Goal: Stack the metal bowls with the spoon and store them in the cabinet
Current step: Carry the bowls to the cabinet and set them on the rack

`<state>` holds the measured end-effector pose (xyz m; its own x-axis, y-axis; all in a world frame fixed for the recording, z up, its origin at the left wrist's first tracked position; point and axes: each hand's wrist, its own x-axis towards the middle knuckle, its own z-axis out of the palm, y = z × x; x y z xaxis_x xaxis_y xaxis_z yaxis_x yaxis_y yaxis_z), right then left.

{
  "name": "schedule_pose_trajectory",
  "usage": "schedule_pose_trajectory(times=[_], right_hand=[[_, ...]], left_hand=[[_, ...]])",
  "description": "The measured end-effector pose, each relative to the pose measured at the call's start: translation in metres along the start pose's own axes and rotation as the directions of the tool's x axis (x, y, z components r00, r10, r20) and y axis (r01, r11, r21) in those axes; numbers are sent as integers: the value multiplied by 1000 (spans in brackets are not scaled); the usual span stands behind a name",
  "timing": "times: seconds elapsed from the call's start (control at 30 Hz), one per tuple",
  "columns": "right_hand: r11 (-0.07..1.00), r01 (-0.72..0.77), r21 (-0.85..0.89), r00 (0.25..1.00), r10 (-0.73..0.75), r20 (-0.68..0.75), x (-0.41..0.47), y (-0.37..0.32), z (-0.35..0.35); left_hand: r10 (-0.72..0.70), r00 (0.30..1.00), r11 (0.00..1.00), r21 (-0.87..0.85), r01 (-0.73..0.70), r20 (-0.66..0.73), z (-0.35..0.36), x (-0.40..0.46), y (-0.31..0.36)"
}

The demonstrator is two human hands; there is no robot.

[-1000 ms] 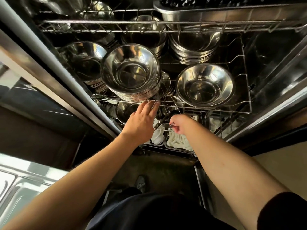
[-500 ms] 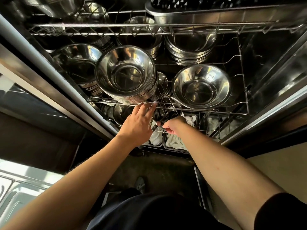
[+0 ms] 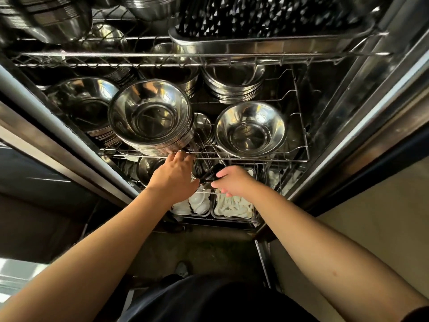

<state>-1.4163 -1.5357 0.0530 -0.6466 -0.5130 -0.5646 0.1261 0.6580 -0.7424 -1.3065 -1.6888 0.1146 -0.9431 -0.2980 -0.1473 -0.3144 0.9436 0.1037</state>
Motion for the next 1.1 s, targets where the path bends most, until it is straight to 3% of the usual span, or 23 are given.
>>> schedule_pose_trajectory(times=[0.17, 0.43, 0.63, 0.8, 1.1], right_hand=[[963, 154, -223, 980, -177, -90, -43, -12, -35], [904, 228, -362, 902, -336, -270, -97, -35, -86], [838, 175, -517, 823, -413, -391, -92, -31, -99], [812, 35, -583, 858, -324, -399, -76, -23, -103], [834, -70, -547, 901, -183, -394, -65, -15, -108]], left_hand=[[50, 997, 998, -41, -52, -62, -14, 7, 16], [181, 959, 973, -103, -207, -220, -38, 36, 46], [198, 976, 971, -119, -208, -93, -38, 52, 55], [184, 981, 982, -58, -180, 60, -30, 58, 57], [173, 983, 984, -51, -170, 67, -16, 62, 53]])
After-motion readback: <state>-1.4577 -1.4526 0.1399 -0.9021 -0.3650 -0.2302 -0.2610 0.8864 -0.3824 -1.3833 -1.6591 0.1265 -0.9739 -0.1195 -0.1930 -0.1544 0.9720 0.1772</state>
